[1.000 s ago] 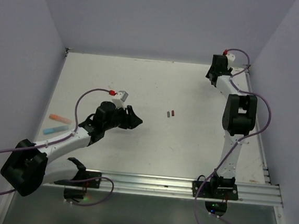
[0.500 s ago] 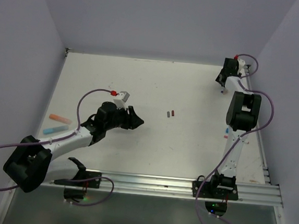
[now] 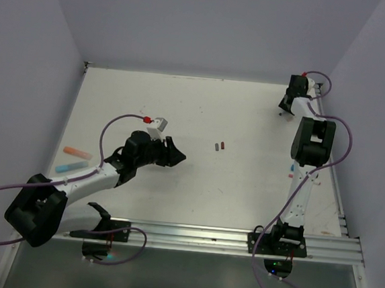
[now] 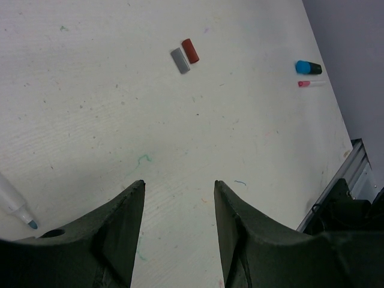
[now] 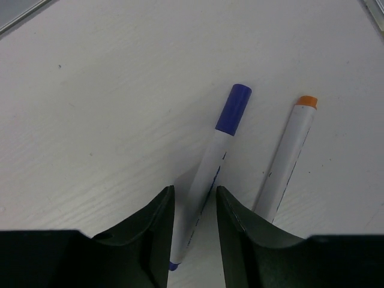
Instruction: Open the pen caps
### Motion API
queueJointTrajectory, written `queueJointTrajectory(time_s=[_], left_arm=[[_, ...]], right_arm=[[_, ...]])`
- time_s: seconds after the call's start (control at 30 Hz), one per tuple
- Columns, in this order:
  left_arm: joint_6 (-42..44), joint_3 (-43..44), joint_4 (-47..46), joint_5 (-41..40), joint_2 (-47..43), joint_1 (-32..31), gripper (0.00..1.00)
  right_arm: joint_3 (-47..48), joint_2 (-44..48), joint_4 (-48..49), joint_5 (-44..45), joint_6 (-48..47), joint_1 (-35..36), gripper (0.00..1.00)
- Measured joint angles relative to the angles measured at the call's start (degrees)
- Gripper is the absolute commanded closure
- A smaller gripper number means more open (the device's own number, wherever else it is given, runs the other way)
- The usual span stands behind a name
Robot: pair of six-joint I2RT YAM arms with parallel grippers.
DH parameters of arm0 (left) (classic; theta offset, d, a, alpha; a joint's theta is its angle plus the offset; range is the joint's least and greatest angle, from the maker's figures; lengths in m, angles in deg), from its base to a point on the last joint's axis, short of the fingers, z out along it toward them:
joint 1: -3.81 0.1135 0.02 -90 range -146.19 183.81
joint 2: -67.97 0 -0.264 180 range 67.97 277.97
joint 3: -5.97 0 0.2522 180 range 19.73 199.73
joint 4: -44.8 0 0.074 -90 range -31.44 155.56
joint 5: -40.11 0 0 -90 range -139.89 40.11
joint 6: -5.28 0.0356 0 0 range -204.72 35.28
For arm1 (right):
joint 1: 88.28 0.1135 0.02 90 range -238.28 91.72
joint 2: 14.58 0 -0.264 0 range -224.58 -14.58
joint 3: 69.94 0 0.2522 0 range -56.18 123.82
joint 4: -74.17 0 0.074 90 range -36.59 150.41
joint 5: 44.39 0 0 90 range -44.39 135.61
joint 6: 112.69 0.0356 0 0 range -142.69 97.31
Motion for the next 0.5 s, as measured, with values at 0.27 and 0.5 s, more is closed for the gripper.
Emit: queueJointTrajectory(time_s=[0.27, 0.5], left_arm=[[0.0, -0.44, 0.02, 0.26, -0.87, 0.0, 0.47], [0.02, -1.03, 0.48, 0.22, -2.1, 0.0, 0.47]], right_arm=[[4.83, -2.03, -5.46, 0.72, 0.61, -0.22, 0.81], [10.95, -5.01, -9.46, -0.15, 0.52, -0.2, 1.0]])
